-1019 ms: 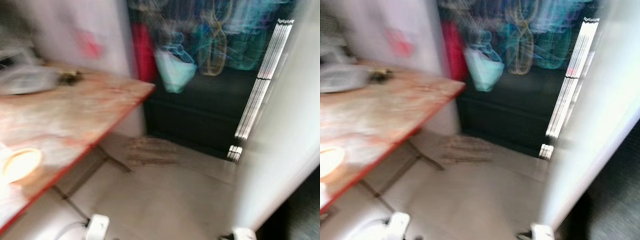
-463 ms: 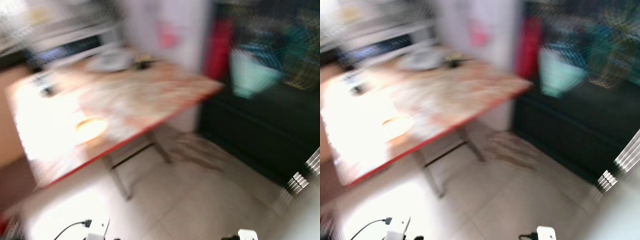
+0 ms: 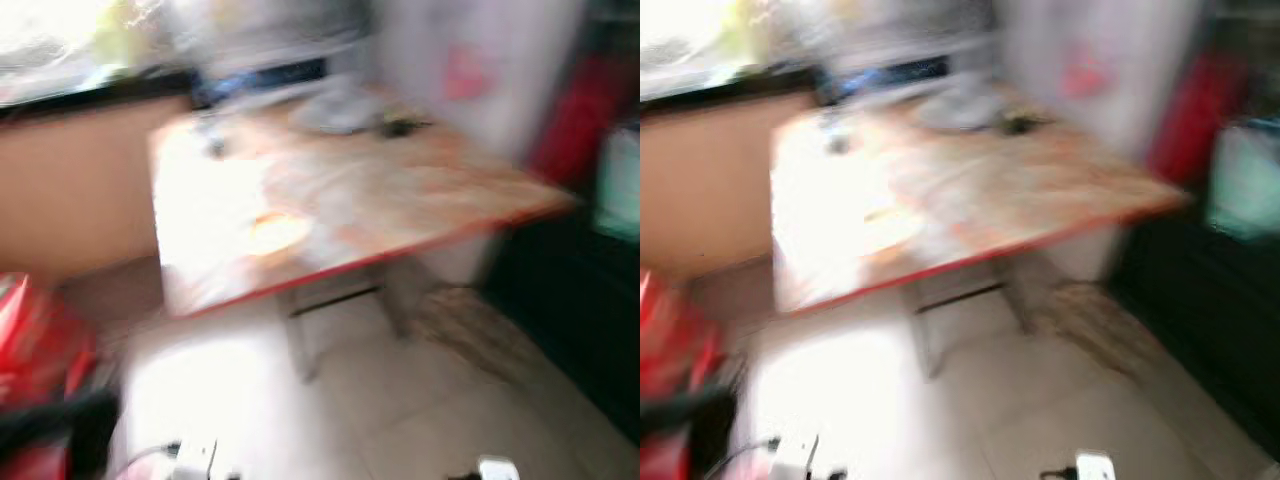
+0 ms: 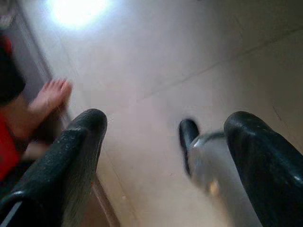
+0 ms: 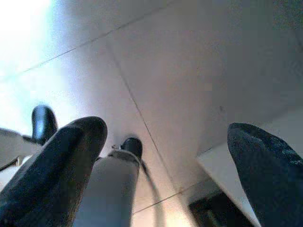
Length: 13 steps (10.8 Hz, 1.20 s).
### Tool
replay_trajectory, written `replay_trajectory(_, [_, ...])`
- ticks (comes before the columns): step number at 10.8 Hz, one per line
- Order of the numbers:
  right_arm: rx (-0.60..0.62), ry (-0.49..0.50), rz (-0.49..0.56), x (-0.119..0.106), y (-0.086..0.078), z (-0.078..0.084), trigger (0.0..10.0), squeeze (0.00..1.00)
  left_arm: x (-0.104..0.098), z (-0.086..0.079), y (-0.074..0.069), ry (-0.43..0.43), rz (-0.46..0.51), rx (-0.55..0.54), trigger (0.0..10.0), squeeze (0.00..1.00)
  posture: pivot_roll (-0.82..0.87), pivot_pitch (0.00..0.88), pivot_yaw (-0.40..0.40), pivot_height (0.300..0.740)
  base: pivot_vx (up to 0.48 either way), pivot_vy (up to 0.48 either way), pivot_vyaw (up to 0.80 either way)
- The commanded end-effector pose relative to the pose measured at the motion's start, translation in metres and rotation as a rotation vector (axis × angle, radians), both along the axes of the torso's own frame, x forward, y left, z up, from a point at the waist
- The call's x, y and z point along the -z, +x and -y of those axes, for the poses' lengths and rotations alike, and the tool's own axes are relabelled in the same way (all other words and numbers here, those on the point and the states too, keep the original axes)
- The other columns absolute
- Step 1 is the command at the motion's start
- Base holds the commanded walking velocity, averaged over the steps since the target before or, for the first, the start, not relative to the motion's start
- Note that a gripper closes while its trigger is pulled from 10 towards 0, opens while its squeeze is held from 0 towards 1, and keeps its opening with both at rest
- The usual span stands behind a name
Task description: Restocking fridge
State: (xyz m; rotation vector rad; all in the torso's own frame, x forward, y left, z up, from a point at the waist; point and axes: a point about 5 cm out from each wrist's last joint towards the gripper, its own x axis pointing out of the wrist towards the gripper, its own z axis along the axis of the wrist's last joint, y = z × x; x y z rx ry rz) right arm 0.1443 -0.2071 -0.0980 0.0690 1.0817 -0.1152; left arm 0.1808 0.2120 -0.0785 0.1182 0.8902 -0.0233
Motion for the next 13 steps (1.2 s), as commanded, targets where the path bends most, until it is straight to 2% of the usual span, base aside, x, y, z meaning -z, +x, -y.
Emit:
replay_trajectory(1, [-0.015, 0.011, -0.004, 0.001, -0.001, -0.005, 10.0, 0.0, 0.0, -0.003, -0.001, 0.0, 0.012, -0.038, 10.0, 0.0, -0.04, 0.0, 0.011, 0.74, 0.0, 0.0, 0.8])
replay_trajectory(4, [-0.008, 0.008, -0.013, 0.002, -0.003, -0.006, 10.0, 0.0, -0.008, -0.008, 0.004, 0.072, 0.152, -0.074, 10.0, 0.0, -0.02, 0.0, 0.018, 0.74, 0.0, 0.0, 0.0])
replay_trajectory(5, [-0.012, 0.009, -0.015, 0.002, -0.003, -0.007, 10.0, 0.0, -0.019, -0.014, 0.016, 0.156, 0.228, -0.056, 10.0, 0.0, -0.03, 0.0, 0.021, 0.74, 0.0, 0.0, 0.0])
replay_trajectory(6, [-0.018, 0.01, -0.016, 0.003, -0.004, -0.008, 10.0, 0.0, -0.052, -0.036, 0.055, 0.194, 0.379, -0.072, 10.0, 0.0, -0.01, 0.0, 0.024, 0.74, 0.0, 0.0, 0.0])
replay_trajectory(7, [-0.023, 0.01, -0.018, 0.003, -0.004, -0.008, 10.0, 0.0, -0.07, -0.04, 0.067, 0.24, 0.505, -0.035, 10.0, 0.0, -0.01, 0.0, 0.026, 0.74, 0.0, 0.0, 0.0])
replay_trajectory(8, [-0.024, 0.009, -0.019, 0.003, -0.004, -0.008, 10.0, 0.0, -0.074, -0.039, 0.068, 0.244, 0.543, -0.029, 10.0, 0.0, -0.01, 0.0, 0.026, 0.74, 0.0, 0.0, 0.0])
replay_trajectory(11, [-0.024, 0.009, -0.019, 0.003, -0.004, -0.008, 10.0, 0.0, -0.074, -0.039, 0.068, 0.251, 0.546, -0.028, 10.0, 0.0, -0.01, 0.0, 0.026, 0.74, 0.0, 0.0, 0.0])
replay_trajectory(12, [-0.028, 0.009, -0.028, 0.004, -0.008, -0.008, 10.0, 0.0, -0.115, -0.006, 0.084, 0.185, 0.808, 0.116, 10.0, 0.0, -0.02, 0.0, 0.034, 0.74, 0.0, 0.0, 0.0])
replay_trajectory(13, [-0.023, 0.013, -0.031, 0.005, -0.01, -0.008, 10.0, 0.0, -0.148, 0.02, 0.089, 0.141, 0.978, 0.229, 10.0, 0.0, -0.03, 0.0, 0.037, 0.74, 0.0, 0.0, 0.0])
